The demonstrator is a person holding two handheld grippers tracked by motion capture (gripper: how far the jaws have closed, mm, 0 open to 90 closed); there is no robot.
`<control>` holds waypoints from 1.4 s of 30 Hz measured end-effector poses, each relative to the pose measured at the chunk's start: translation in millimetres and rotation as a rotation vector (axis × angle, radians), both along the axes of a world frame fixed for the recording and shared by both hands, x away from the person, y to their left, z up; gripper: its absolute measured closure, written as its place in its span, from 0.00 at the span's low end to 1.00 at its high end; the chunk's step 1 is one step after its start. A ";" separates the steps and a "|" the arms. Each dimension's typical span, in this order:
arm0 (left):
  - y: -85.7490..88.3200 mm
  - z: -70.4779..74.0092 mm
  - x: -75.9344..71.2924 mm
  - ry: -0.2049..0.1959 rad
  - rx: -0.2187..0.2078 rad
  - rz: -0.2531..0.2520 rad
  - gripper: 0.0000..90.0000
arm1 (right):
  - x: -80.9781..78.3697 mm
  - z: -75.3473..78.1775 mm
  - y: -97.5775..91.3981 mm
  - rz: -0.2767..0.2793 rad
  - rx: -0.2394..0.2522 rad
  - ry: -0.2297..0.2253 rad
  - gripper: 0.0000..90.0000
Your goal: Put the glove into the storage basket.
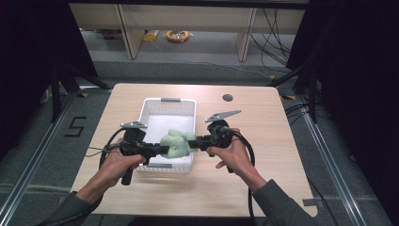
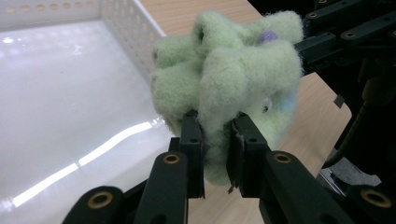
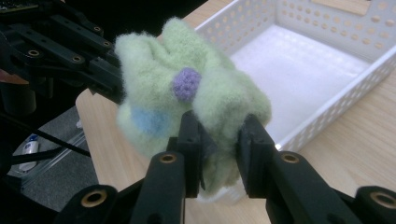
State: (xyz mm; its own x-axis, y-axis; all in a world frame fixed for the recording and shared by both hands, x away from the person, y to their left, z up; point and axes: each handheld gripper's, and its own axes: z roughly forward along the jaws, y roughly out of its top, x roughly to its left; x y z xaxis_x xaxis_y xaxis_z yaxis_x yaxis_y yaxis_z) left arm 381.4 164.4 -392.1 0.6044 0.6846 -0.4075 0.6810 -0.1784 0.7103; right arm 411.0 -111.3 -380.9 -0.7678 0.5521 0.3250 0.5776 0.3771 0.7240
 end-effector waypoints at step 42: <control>28.3 -63.4 41.3 0.203 0.154 0.029 0.83 | 39.0 -69.0 73.6 -0.006 -0.271 0.172 0.78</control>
